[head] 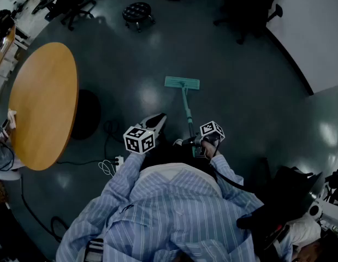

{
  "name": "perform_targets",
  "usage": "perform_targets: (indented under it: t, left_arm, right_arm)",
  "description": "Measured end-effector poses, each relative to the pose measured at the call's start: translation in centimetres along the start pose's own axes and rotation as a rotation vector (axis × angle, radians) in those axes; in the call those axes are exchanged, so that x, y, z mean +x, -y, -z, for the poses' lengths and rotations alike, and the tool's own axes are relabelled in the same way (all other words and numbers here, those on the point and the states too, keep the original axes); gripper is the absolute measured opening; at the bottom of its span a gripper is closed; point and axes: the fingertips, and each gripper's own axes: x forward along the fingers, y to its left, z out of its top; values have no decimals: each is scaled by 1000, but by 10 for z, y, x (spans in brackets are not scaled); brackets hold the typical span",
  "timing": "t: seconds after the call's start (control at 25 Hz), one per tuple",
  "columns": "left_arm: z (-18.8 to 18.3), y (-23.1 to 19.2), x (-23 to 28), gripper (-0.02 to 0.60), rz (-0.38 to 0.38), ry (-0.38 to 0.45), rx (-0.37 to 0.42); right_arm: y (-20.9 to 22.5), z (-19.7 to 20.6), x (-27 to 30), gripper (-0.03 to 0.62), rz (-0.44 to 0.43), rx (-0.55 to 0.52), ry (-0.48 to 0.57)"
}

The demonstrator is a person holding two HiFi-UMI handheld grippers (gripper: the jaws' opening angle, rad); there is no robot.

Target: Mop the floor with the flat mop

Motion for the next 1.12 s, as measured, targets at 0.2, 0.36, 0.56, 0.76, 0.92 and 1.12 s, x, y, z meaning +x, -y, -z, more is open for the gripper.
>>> perform_targets:
  t: [0.2, 0.36, 0.56, 0.76, 0.92, 1.12]
  left_arm:
    - [-1, -2, -2, 31, -8, 10, -15]
    - [0, -2, -4, 31, -7, 15, -11]
    - [-2, -3, -8, 31, 3, 37, -21]
    - [-6, -2, -8, 31, 15, 59, -39]
    - [-9, 0, -3, 31, 9, 62, -21]
    - [-25, 2, -2, 31, -2, 96, 35]
  right_arm:
    - [0, 0, -2, 18, 5, 1, 3]
    - [2, -1, 0, 18, 10, -3, 2]
    - [2, 1, 3, 18, 7, 10, 9]
    - [1, 1, 1, 18, -3, 22, 13]
    - [3, -1, -2, 18, -15, 24, 14]
    - [-2, -1, -3, 18, -39, 24, 16]
